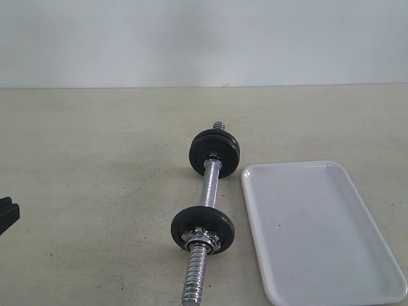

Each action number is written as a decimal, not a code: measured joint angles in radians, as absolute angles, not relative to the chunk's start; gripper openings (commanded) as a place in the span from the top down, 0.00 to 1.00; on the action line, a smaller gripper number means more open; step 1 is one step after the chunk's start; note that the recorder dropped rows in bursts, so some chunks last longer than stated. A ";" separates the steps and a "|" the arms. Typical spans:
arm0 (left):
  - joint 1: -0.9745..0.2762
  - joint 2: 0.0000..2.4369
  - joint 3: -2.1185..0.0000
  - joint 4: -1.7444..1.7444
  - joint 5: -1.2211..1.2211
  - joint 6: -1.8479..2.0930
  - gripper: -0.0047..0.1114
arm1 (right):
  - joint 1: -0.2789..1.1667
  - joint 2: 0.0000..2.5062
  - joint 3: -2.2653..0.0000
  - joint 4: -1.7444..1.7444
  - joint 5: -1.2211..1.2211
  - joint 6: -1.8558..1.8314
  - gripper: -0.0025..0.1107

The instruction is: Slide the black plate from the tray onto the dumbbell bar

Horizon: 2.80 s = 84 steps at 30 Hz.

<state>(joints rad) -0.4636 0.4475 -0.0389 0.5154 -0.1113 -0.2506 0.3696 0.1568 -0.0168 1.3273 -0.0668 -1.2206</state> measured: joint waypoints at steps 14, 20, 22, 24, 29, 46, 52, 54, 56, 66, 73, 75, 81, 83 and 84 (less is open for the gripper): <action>-0.464 0.447 -0.039 0.515 -0.106 -0.268 0.92 | 0.370 0.157 -0.017 1.329 -0.060 -1.211 0.98; -0.464 0.447 -0.039 0.515 -0.106 -0.268 0.92 | 0.370 0.157 -0.017 1.329 -0.060 -1.211 0.98; -0.464 0.447 -0.039 0.515 -0.106 -0.268 0.92 | 0.370 0.157 -0.017 1.329 -0.060 -1.211 0.98; -0.464 0.447 -0.039 0.515 -0.106 -0.268 0.92 | 0.370 0.157 -0.017 1.329 -0.060 -1.211 0.98; -0.464 0.447 -0.039 0.515 -0.106 -0.268 0.92 | 0.370 0.157 -0.017 1.329 -0.060 -1.211 0.98; -0.464 0.447 -0.039 0.515 -0.106 -0.268 0.92 | 0.229 0.154 -0.017 1.329 -0.057 -1.211 0.98; -0.464 0.447 -0.039 0.515 -0.106 -0.268 0.92 | 0.097 0.152 -0.017 1.329 -0.057 -1.211 0.98; -0.464 0.447 -0.039 0.515 -0.106 -0.268 0.92 | 0.065 0.152 -0.017 1.329 -0.062 -1.211 0.98; -0.464 0.447 -0.039 0.515 -0.106 -0.268 0.92 | 0.050 0.152 -0.017 1.329 -0.065 -1.211 0.98; -0.464 0.447 -0.039 0.515 -0.106 -0.268 0.92 | 0.046 0.126 -0.017 1.331 -0.083 -1.209 0.98; -0.464 0.447 -0.039 0.515 -0.106 -0.268 0.92 | 0.046 0.007 -0.017 1.331 -0.085 -1.209 0.98; -0.464 0.447 -0.039 0.515 -0.106 -0.268 0.92 | 0.046 0.007 -0.017 1.331 -0.087 -1.209 0.98; -0.464 0.447 -0.039 0.515 -0.106 -0.268 0.92 | 0.046 0.004 -0.017 1.331 -0.089 -1.209 0.98; -0.464 0.447 -0.039 0.515 -0.106 -0.268 0.92 | 0.046 0.004 -0.017 1.331 -0.089 -1.209 0.98; -0.464 0.447 -0.039 0.515 -0.106 -0.268 0.92 | 0.046 0.004 -0.017 1.328 -0.091 -1.209 0.98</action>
